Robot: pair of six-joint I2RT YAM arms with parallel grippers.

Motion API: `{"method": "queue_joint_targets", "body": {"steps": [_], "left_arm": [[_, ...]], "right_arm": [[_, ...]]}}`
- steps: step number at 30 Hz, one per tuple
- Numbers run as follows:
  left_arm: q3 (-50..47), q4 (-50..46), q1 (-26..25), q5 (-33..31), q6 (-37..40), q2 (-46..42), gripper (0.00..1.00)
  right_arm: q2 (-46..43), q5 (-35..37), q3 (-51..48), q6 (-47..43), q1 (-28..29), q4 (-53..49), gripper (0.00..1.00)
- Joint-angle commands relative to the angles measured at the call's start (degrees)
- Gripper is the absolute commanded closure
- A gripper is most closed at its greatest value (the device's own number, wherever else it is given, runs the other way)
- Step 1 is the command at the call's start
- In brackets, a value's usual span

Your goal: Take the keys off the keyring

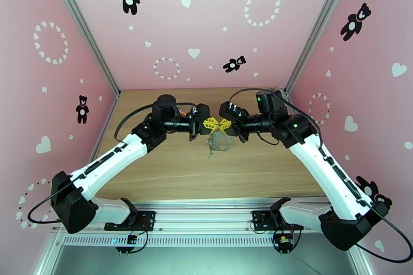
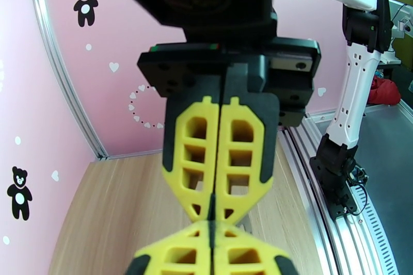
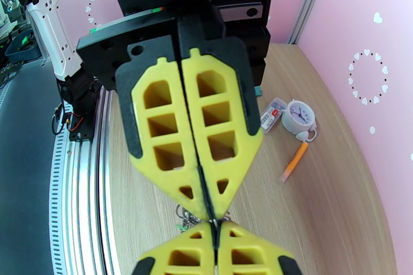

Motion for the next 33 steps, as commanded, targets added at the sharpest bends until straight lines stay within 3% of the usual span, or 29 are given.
{"method": "queue_joint_targets", "body": {"steps": [1,5,17,33], "left_arm": [[-1.13,-0.66,0.80,0.03,-0.76,-2.26,0.88],[-2.27,-0.18,1.60,-0.07,-1.74,-3.72,0.79],[-4.53,1.64,1.82,2.31,-2.35,-3.69,0.66],[-1.03,-0.32,0.33,2.98,-0.23,-0.35,0.66]], "right_arm": [[-2.23,-1.64,-0.60,-0.19,0.26,1.44,1.00],[-2.30,-1.62,-0.52,-0.66,0.25,1.28,1.00],[-2.14,-3.51,-0.35,-0.46,0.29,1.57,1.00],[-1.52,-5.94,-0.10,0.08,0.25,1.62,1.00]]}}
